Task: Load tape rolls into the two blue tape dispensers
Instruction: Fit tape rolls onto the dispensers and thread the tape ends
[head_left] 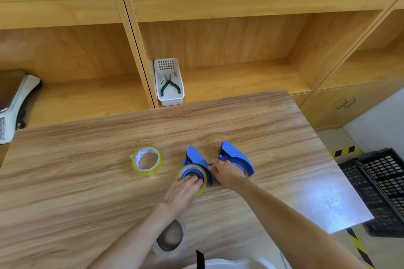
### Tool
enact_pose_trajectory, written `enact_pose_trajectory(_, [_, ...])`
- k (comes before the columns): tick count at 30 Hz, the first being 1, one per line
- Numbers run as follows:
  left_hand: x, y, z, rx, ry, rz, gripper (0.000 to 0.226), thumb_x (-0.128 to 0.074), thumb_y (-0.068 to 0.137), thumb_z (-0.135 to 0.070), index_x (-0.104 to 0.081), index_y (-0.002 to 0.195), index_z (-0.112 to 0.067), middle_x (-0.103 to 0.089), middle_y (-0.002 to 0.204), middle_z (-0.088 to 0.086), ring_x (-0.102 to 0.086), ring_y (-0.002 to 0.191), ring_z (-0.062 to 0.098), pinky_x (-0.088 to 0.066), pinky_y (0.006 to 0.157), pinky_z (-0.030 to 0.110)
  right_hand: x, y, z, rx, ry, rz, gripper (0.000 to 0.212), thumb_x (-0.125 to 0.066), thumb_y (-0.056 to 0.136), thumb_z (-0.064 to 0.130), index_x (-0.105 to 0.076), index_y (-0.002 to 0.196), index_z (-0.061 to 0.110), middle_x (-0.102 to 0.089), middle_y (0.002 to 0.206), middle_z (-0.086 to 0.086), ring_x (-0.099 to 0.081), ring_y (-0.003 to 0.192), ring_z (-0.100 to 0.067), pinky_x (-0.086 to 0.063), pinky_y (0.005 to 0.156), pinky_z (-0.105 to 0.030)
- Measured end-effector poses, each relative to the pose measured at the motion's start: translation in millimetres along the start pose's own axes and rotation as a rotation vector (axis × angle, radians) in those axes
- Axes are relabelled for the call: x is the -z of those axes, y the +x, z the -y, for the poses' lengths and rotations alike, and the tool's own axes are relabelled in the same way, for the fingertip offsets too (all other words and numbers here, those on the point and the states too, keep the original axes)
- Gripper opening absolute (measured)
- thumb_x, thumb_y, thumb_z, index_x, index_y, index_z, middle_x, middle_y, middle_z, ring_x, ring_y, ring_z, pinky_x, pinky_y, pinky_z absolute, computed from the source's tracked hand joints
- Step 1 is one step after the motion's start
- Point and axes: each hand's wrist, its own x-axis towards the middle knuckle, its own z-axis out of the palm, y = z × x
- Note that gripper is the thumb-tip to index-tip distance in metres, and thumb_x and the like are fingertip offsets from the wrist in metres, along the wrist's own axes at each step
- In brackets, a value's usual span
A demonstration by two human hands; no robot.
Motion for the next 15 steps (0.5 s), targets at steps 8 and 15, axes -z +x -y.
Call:
enact_pose_trajectory(8, [-14, -10, 17, 0.004, -0.079, 0.038, 0.047, -0.08, 0.047, -0.011, -0.064, 0.091, -0.02, -0.063, 0.085, -0.005, -0.062, 0.085, 0.017, -0.053, 0.067, 0.027, -3, 2, 4, -0.014, -0.083, 0.029, 0.033, -0.034, 0.103, 0.025, -0.049, 0.13, 0.015, -0.066, 0.113, -0.019, -0.065, 0.098, -0.039, -0.046, 0.068, -0.04])
enact_pose_trajectory(15, [-18, -6, 15, -0.05, 0.076, 0.027, 0.037, -0.081, 0.032, -0.007, -0.068, 0.062, -0.024, -0.06, 0.056, -0.008, -0.063, 0.061, 0.015, -0.052, 0.063, 0.021, -5, 4, 12, -0.017, -0.178, 0.063, 0.033, -0.045, 0.098, 0.01, -0.046, 0.132, 0.012, -0.065, 0.114, -0.017, -0.065, 0.104, -0.034, -0.047, 0.071, -0.039])
